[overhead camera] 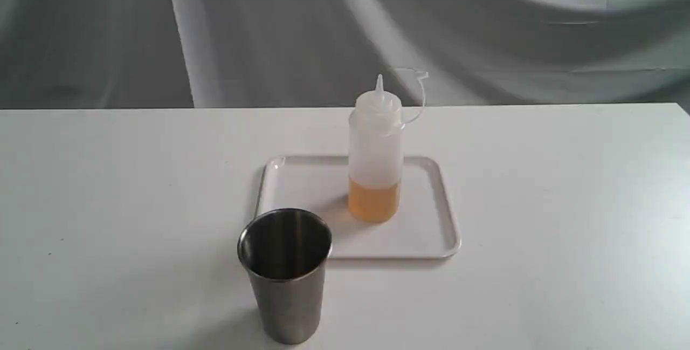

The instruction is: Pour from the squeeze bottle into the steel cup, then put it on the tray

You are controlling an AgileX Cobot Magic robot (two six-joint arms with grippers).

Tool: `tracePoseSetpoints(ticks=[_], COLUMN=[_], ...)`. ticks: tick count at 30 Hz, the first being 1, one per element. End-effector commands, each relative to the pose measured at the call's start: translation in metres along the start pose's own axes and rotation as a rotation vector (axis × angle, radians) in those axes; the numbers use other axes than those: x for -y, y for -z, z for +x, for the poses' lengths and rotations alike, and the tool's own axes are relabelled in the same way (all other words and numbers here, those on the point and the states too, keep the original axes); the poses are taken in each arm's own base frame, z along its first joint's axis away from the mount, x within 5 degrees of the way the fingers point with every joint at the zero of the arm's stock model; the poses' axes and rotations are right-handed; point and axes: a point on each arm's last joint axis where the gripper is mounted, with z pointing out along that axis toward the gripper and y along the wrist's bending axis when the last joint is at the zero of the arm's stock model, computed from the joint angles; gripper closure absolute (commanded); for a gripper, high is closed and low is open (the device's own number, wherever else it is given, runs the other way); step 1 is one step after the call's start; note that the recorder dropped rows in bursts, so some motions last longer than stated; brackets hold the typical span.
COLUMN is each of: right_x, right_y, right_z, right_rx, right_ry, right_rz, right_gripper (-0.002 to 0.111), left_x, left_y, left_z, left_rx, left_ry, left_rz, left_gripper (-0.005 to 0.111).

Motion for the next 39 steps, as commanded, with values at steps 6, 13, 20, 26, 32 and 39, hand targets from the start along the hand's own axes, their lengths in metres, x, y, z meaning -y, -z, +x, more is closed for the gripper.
tracePoseSetpoints(ticks=[6, 13, 20, 26, 32, 39], right_x=[-0.003, -0.005, -0.005, -0.005, -0.005, -0.005], right_y=[0.003, 0.003, 0.003, 0.003, 0.003, 0.003], right_z=[0.023, 0.023, 0.023, 0.023, 0.023, 0.023], right_rx=[-0.236, -0.233, -0.233, -0.233, -0.233, -0.233], right_ry=[0.008, -0.116, -0.131, -0.131, -0.131, -0.131], right_rz=[-0.027, -0.031, -0.035, -0.035, -0.035, -0.035], right_gripper=[0.108, 0.108, 0.108, 0.108, 0.108, 0.108], left_x=[0.0, 0.0, 0.0, 0.0, 0.0, 0.0], left_y=[-0.001, -0.001, -0.001, -0.001, -0.001, -0.001], left_z=[0.002, 0.002, 0.002, 0.002, 0.002, 0.002], left_rx=[-0.009, -0.009, -0.009, -0.009, -0.009, -0.009], left_ry=[0.005, 0.005, 0.005, 0.005, 0.005, 0.005], left_rz=[0.005, 0.005, 0.005, 0.005, 0.005, 0.005], left_gripper=[0.098, 0.098, 0.098, 0.098, 0.098, 0.098])
